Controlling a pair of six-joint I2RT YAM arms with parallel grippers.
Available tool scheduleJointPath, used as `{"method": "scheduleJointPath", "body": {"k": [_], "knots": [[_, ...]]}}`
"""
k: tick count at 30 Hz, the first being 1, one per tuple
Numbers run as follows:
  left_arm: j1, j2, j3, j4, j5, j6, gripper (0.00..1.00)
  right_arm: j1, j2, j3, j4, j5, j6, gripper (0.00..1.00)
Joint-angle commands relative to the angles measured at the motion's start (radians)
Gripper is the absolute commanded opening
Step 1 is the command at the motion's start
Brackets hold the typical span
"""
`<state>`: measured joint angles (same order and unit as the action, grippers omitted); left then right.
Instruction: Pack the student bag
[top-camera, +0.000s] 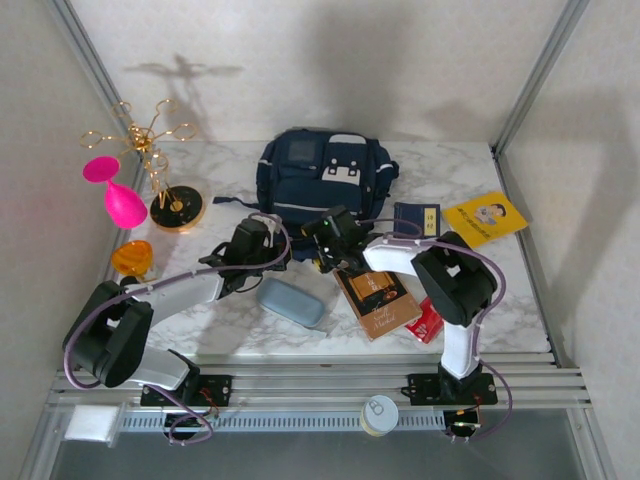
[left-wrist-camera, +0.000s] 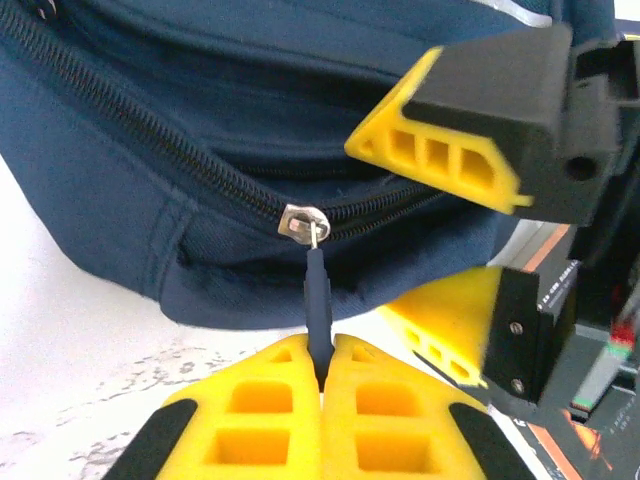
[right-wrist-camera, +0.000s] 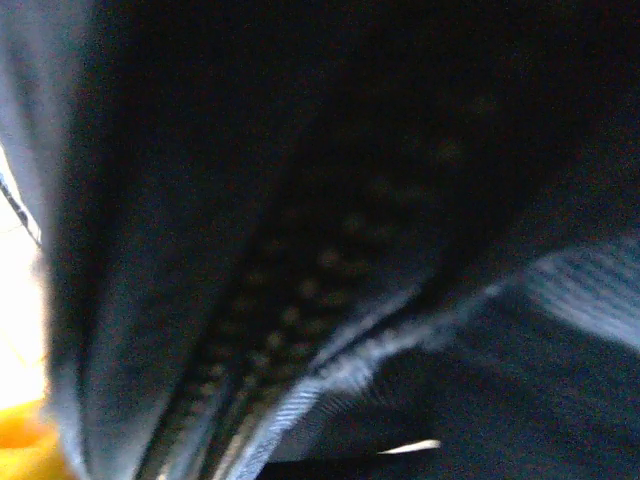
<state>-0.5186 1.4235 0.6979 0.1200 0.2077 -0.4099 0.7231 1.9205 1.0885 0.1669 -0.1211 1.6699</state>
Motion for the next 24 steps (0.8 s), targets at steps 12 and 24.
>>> {"method": "scheduleJointPath", "body": {"k": [12, 24], "knots": [[0.014, -0.081, -0.035, -0.056, -0.169, -0.021, 0.00, -0.023, -0.066, 0.100, -0.084, -0.046, -0.446, 0.02], [0.145, -0.108, -0.118, 0.003, -0.069, 0.025, 0.00, -0.325, -0.174, 0.117, -0.349, -0.370, -0.959, 0.00]]}}
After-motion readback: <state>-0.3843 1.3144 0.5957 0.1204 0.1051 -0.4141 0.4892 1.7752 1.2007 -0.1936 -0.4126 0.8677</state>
